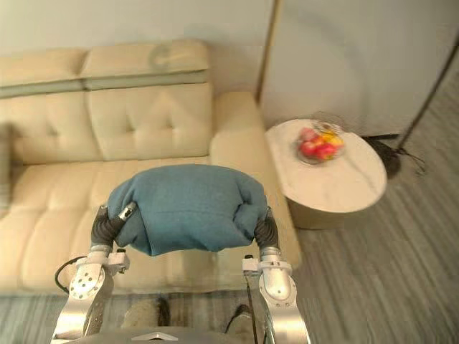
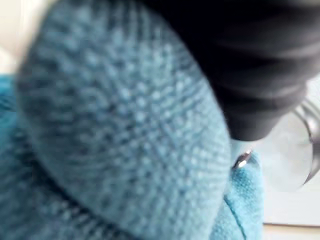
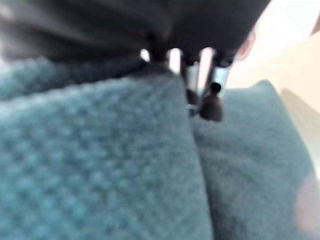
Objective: Pick up cushions and gather them together orderly.
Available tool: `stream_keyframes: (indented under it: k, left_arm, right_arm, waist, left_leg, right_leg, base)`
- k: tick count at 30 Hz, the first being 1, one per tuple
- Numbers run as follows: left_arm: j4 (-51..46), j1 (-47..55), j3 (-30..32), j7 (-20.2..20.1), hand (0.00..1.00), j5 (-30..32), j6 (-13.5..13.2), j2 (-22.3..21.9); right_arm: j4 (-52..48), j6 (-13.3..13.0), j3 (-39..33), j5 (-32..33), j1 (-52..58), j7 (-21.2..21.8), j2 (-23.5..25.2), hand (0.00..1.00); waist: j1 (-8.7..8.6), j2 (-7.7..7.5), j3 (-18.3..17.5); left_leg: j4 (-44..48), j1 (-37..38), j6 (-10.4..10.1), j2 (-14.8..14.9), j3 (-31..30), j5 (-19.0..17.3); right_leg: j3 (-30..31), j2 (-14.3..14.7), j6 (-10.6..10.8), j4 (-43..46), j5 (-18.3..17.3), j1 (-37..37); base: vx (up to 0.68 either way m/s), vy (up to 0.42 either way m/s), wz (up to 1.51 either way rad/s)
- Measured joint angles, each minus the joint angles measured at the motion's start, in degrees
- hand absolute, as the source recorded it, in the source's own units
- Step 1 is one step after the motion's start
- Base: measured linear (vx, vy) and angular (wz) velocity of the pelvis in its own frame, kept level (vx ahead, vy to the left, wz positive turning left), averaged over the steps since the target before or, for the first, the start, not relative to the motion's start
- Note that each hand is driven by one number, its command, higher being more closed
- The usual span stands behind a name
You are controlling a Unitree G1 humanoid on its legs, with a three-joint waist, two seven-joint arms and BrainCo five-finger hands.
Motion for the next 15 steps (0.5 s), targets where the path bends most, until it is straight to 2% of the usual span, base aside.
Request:
stream_keyframes:
  k: [1, 2, 3, 4, 5, 6, 7, 8, 9, 10, 11, 12, 13, 14, 15]
  left_arm:
    - [0.0, -0.5, -0.2, 0.3, 1.00, -0.3, -0.4, 0.0]
    - [0.0, -1.1, -0.8, 0.7, 1.00, -0.5, -1.0, 0.0]
    - [0.5, -1.7, -1.8, 0.8, 1.00, -1.0, -1.8, -0.4]
    - [1.4, -2.0, -2.6, 0.9, 1.00, -1.3, -2.7, -0.7]
    - [2.7, -2.6, -2.5, 0.9, 1.00, -1.3, -3.0, -0.1]
    - [6.0, -3.7, -2.2, 1.6, 1.00, -1.4, -3.0, 1.5]
    - [7.0, -3.8, -1.7, 1.9, 1.00, -1.4, -3.0, 2.3]
    - [7.6, -3.8, -1.3, 2.0, 1.00, -1.4, -3.0, 2.4]
    - [8.6, -3.8, -0.6, 2.0, 1.00, -1.3, -2.9, 2.6]
    - [8.8, -3.8, -0.4, 2.0, 1.00, -1.3, -2.9, 2.8]
    - [8.8, -3.8, -0.1, 2.0, 1.00, -1.2, -2.9, 3.3]
    - [8.8, -3.8, 0.1, 2.0, 1.00, -1.2, -2.9, 3.6]
    - [8.8, -3.8, 0.5, 2.0, 1.00, -1.2, -2.8, 3.7]
    - [8.8, -3.8, 0.6, 2.0, 1.00, -1.2, -2.8, 3.7]
    - [8.8, -3.7, 0.6, 1.9, 1.00, -1.2, -2.6, 3.5]
  right_arm:
    - [0.0, -0.2, -0.5, 0.0, -0.5, -0.1, -0.1, 1.00]
    - [0.1, -0.4, -1.2, 0.0, -1.4, -0.7, -0.1, 1.00]
    - [0.9, -1.0, -2.3, 0.0, -1.9, -1.3, -0.2, 1.00]
    - [2.6, -1.5, -3.0, -0.1, -2.8, -1.4, 0.0, 1.00]
    - [4.7, -1.6, -2.9, 0.0, -3.7, -1.6, 0.7, 1.00]
    - [8.5, -1.4, -2.9, -0.2, -4.0, -1.7, 2.9, 1.00]
    - [10.2, -1.3, -2.7, -0.6, -4.0, -1.7, 4.2, 1.00]
    - [10.9, -1.0, -2.4, -0.7, -4.0, -1.6, 4.9, 1.00]
    - [12.7, -0.3, -1.9, -1.0, -4.2, -1.1, 5.8, 1.00]
    - [13.1, -0.1, -1.6, -1.2, -4.3, -1.1, 6.1, 1.00]
    - [14.5, -0.1, -0.9, -1.6, -4.4, -1.0, 6.5, 1.00]
    - [15.1, 0.0, -0.7, -1.6, -4.7, -1.0, 6.5, 1.00]
    - [15.6, 0.1, -0.3, -1.7, -4.8, -0.7, 6.5, 1.00]
    - [15.6, 0.2, -0.2, -1.7, -4.8, -0.6, 6.5, 1.00]
    - [15.6, 0.3, -0.2, -1.6, -4.9, -0.5, 6.4, 1.00]
  waist:
    - [-0.26, 0.13, -0.1]
    - [-0.40, 0.47, -0.2]
    - [-0.45, 1.54, -1.1]
    - [-1.12, 2.55, -1.9]
    - [-1.36, 1.06, -1.9]
    - [-1.64, -1.73, -2.4]
    - [-1.58, -3.15, -1.9]
    - [-1.11, -3.29, -1.8]
    - [-0.49, -3.30, -1.7]
    - [-0.37, -3.35, -1.7]
    - [-0.25, -4.00, -1.3]
    - [-0.24, -4.27, -1.0]
    - [-0.45, -4.42, 0.0]
    - [-0.76, -4.47, 0.5]
    - [-1.64, -4.54, 1.2]
  left_leg:
    - [0.2, 0.8, -0.2, 1.9, 1.2, -0.1]
    - [-0.8, 2.3, -1.3, 4.0, 2.0, -0.1]
    - [-4.4, 4.3, -3.7, 5.2, 0.8, 1.3]
    - [-7.5, 5.0, -13.1, 4.3, -0.2, 2.6]
    - [-7.2, 4.5, -12.2, 2.5, -0.3, 2.6]
    - [-6.3, 3.2, -10.4, -0.8, -0.5, 2.2]
    - [-3.6, 2.2, -9.1, -2.0, -0.6, 0.7]
    - [-0.8, 1.4, -8.3, -2.3, -0.6, -1.1]
    - [2.9, 1.0, -6.6, -2.6, 0.2, -3.6]
    - [3.3, 1.2, -6.2, -2.8, 0.7, -4.1]
    - [2.6, 2.2, -5.2, -3.9, 2.4, -4.8]
    - [2.0, 2.7, -5.0, -4.4, 3.3, -4.9]
    - [1.1, 3.7, -4.2, -4.6, 5.1, -5.3]
    - [0.7, 4.3, -3.6, -4.8, 5.3, -5.6]
    - [-0.5, 5.0, -3.1, -5.2, 5.3, -5.5]
  right_leg:
    - [-0.9, -1.3, 0.7, -0.4, 0.4, 0.4]
    - [-1.8, -2.8, 2.3, -1.4, 1.6, 0.8]
    - [-2.3, -3.5, 4.4, -3.0, 3.3, 1.0]
    - [-1.9, -4.1, 6.2, -4.8, 4.3, 1.0]
    - [-0.3, -5.2, 6.7, -6.1, 5.1, 1.0]
    - [3.4, -5.4, 6.2, -10.1, 6.4, 1.6]
    - [4.7, -5.3, 5.8, -10.7, 8.8, 2.3]
    - [5.1, -5.8, 5.8, -10.6, 10.7, 2.5]
    - [7.0, -6.8, 5.7, -9.0, 13.5, 1.7]
    - [7.6, -7.1, 5.4, -8.6, 14.2, 1.2]
    - [8.7, -8.3, 2.7, -7.0, 16.7, -0.8]
    - [9.1, -8.5, 1.3, -6.5, 17.7, -1.9]
    - [10.4, -7.8, -0.8, -1.0, 14.2, -4.7]
    - [11.7, -6.6, 0.0, 2.3, 10.4, -5.5]
    - [15.0, -2.7, 1.9, 7.1, 2.3, -6.5]
  base:
    - [-0.09, 0.325, 0.99]
    - [-0.10, 0.510, 0.91]
    - [-0.10, 0.561, 0.86]
    - [-0.08, 0.538, 0.68]
    - [-0.06, 0.480, 0.58]
    - [-0.02, 0.470, 0.48]
    - [0.00, 0.402, 0.31]
    - [0.01, 0.412, -0.06]
    - [-0.03, 0.376, -0.23]
    - [-0.07, 0.444, -0.44]
    - [-0.07, 0.244, -0.41]
    - [-0.13, 0.299, -0.66]
    - [-0.11, 0.199, -0.50]
    - [-0.13, 0.180, -0.43]
    - [-0.08, 0.078, -0.23]
